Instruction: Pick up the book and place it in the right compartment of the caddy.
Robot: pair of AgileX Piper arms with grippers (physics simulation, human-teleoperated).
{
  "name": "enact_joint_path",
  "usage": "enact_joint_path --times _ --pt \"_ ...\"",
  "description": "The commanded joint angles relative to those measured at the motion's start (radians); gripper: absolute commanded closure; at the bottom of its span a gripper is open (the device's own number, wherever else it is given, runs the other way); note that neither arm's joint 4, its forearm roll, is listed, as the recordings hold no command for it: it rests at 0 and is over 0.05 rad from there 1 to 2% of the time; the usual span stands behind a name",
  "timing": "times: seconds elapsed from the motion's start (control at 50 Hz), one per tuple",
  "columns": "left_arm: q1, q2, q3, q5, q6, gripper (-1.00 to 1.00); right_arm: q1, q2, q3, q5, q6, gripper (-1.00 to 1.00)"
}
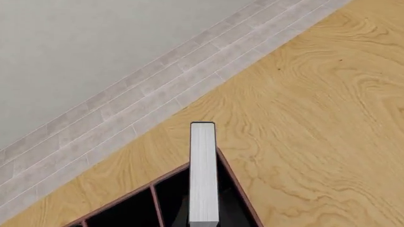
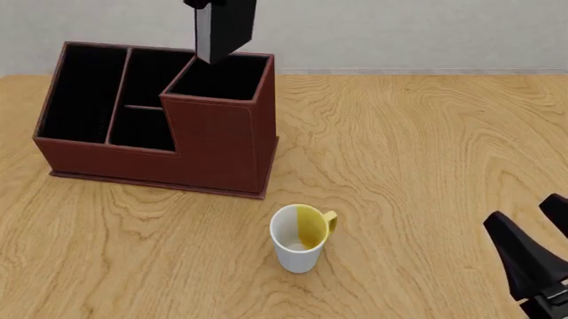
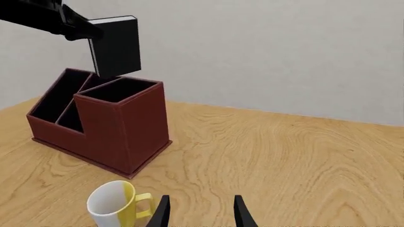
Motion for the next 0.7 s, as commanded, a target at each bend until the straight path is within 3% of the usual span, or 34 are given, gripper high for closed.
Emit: enact_joint_path --times 0.02,0.7 --pt "-0.003 0.023 0.005 -0.038 0.015 1.00 -0.006 0.000 0.008 -0.001 -0.004 -1.00" --pt "0.024 0.025 0.092 -0.107 -0.004 1.00 -0.003 0.000 0.009 0.002 -0.009 -1.00"
